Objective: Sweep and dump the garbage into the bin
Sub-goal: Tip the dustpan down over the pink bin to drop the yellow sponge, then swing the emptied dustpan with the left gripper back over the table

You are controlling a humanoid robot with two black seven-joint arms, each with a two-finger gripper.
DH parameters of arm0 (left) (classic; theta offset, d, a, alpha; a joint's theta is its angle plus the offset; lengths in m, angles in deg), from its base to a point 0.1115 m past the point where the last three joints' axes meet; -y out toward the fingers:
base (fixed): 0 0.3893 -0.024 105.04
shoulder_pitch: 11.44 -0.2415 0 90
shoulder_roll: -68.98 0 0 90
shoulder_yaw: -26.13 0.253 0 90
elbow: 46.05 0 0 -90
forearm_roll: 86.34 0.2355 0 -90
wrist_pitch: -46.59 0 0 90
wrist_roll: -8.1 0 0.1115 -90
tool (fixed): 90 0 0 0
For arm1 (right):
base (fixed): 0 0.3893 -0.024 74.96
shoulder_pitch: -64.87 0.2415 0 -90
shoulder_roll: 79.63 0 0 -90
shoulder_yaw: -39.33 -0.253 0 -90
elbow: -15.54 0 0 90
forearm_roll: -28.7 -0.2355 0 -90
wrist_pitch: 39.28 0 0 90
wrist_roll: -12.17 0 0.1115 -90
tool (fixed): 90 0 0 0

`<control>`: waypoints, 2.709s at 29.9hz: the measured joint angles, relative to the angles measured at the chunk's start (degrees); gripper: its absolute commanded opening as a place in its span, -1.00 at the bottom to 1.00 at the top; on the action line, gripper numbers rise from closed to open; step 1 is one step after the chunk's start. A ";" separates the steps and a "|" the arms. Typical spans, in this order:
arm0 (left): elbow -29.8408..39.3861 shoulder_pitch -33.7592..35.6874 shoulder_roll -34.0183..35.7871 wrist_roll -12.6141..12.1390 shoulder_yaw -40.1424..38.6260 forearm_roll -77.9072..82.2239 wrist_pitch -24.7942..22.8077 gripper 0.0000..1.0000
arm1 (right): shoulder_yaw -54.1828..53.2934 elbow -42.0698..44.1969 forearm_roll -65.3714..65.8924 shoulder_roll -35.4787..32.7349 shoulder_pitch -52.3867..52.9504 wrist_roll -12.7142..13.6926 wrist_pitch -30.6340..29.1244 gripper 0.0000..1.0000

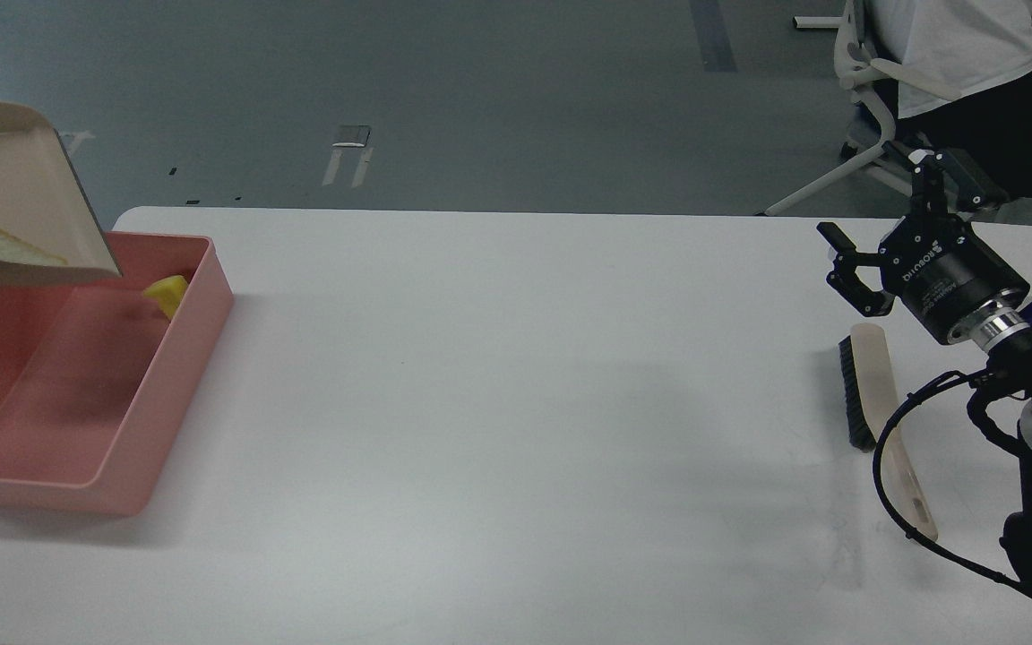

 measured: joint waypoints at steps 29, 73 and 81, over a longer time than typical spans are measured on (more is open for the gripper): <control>7.96 0.56 5.49 0.00 -0.09 13.84 0.00 -0.57 | -0.03 0.02 0.00 0.17 -0.17 -0.02 -0.01 1.00; 17.96 0.83 16.78 0.00 -0.41 1.82 0.00 -0.57 | -0.13 0.02 0.00 -0.17 -0.43 -1.13 -0.01 1.00; 19.19 1.05 19.78 0.00 -0.25 -17.01 0.00 -0.57 | -0.25 -0.01 0.00 -1.12 -0.92 -1.08 -0.01 1.00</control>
